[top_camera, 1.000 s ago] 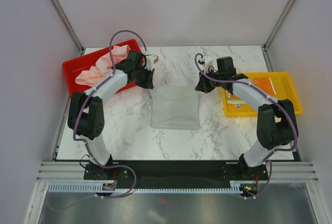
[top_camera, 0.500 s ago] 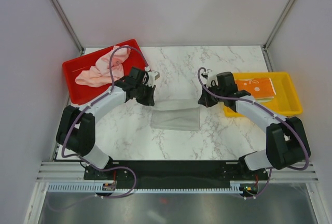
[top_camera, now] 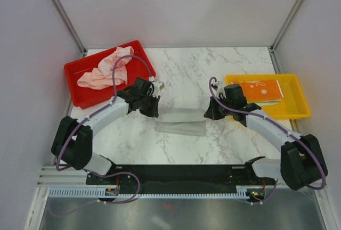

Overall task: Fold and stack the towels
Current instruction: Fold the towel

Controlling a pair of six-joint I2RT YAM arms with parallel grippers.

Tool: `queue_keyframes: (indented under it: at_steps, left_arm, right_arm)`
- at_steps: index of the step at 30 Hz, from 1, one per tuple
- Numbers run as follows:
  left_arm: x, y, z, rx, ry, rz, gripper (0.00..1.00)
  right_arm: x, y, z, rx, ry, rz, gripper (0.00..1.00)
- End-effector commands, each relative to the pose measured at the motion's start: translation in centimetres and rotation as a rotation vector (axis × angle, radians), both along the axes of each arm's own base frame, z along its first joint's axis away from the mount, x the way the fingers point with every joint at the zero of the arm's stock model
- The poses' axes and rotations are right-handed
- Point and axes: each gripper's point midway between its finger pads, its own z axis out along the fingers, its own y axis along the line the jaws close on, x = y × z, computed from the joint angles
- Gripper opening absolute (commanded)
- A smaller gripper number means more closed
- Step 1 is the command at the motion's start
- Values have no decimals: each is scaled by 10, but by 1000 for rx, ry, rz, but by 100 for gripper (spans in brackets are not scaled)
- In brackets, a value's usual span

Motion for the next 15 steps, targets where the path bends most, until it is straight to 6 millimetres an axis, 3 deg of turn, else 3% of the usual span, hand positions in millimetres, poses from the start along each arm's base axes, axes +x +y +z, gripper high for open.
queue_keyframes:
  at_steps: [1, 11, 15]
  left_arm:
    - [-7, 7, 5, 21, 4, 43, 2]
    - [-25, 12, 2, 51, 39, 35, 2]
    - [-41, 10, -12, 78, 90, 6, 2]
  right_arm:
    - [-6, -1, 9, 35, -4, -58, 0]
    - [-32, 5, -7, 98, 36, -74, 0]
    - [-41, 10, -16, 120, 59, -95, 0]
